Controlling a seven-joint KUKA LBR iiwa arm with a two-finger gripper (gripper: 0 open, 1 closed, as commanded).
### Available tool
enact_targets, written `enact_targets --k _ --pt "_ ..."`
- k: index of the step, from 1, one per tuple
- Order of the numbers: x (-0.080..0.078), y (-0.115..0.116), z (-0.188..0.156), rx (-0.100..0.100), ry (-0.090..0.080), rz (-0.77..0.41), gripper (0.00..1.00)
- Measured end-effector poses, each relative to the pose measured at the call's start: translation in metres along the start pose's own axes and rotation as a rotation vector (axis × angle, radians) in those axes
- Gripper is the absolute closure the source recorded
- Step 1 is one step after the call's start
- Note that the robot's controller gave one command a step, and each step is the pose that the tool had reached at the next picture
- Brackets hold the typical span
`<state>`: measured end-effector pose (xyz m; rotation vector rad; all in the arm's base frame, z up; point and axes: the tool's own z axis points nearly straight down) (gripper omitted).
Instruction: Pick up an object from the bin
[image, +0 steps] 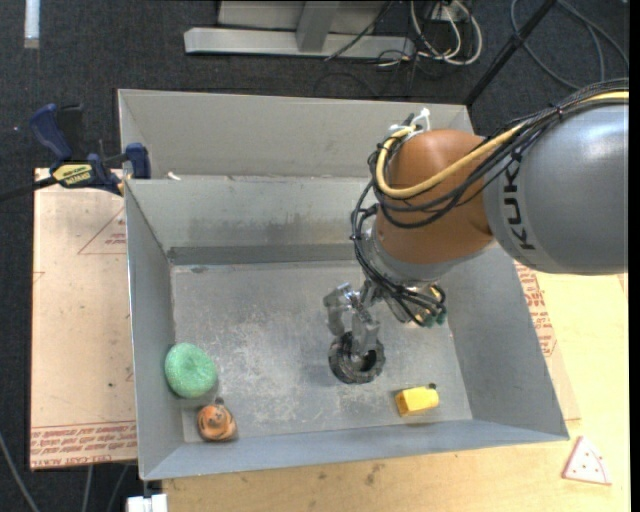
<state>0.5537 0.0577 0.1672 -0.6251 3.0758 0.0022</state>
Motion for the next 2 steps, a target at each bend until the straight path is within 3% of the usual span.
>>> enact_targets --k 1,2 --pt "0.000 0.000 0.000 0.000 0.000 0.000 1.00" --pt "0.002 -0.008 -0.089 0.001 -0.001 0.002 1.00"
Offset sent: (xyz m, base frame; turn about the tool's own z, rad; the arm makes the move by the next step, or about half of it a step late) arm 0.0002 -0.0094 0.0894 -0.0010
